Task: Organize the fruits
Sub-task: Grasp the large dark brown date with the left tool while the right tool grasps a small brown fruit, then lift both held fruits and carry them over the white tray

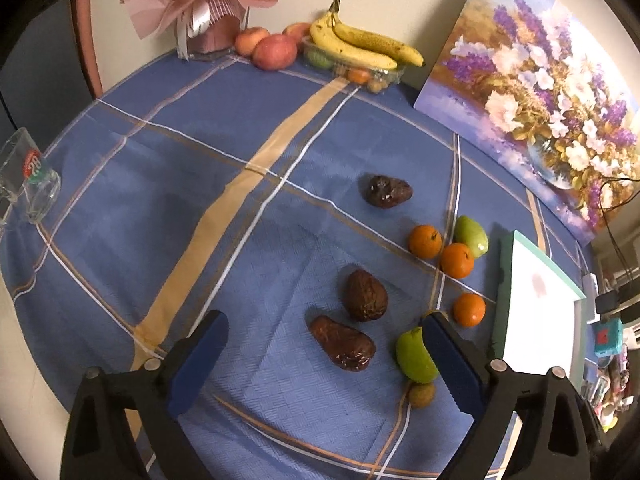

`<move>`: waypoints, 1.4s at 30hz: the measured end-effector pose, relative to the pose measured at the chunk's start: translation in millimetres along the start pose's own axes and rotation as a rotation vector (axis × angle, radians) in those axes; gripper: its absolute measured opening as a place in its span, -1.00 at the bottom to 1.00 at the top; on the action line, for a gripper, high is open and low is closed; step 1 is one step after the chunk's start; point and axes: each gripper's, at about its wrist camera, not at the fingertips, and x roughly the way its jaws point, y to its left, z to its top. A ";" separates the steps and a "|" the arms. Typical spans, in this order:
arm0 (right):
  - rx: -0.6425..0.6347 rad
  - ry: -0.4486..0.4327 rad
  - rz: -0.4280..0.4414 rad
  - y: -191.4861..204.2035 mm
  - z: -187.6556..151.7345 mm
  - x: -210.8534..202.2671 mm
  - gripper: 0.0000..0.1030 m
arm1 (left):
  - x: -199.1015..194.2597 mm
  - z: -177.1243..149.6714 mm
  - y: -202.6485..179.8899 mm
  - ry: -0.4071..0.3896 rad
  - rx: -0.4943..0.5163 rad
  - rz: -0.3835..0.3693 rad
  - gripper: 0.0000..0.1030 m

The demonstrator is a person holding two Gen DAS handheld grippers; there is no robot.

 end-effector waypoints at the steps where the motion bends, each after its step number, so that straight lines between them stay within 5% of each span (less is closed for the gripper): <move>1: -0.007 0.001 0.001 2.2 -0.1 1.6 0.99 | 2.5 0.1 0.5 0.010 -0.004 -0.008 0.90; 18: -0.147 0.229 -0.005 32.0 -23.0 66.0 0.07 | 51.5 -6.6 -4.9 0.187 -0.026 -0.039 0.65; 29: -0.167 0.290 -0.038 30.1 -31.6 87.2 -0.13 | 68.1 -10.9 -9.7 0.235 -0.013 -0.035 0.24; 35: -0.167 0.289 -0.031 27.8 -29.7 90.0 -0.22 | 75.0 -13.9 -12.5 0.242 -0.003 -0.046 -0.16; 39: -0.170 0.284 -0.010 30.6 -26.5 93.5 -0.47 | 68.8 -14.1 -15.1 0.219 0.002 -0.056 -0.18; 42: -0.182 0.274 -0.016 32.0 -24.2 90.8 -0.46 | 59.6 -13.3 -17.4 0.194 0.009 -0.066 -0.19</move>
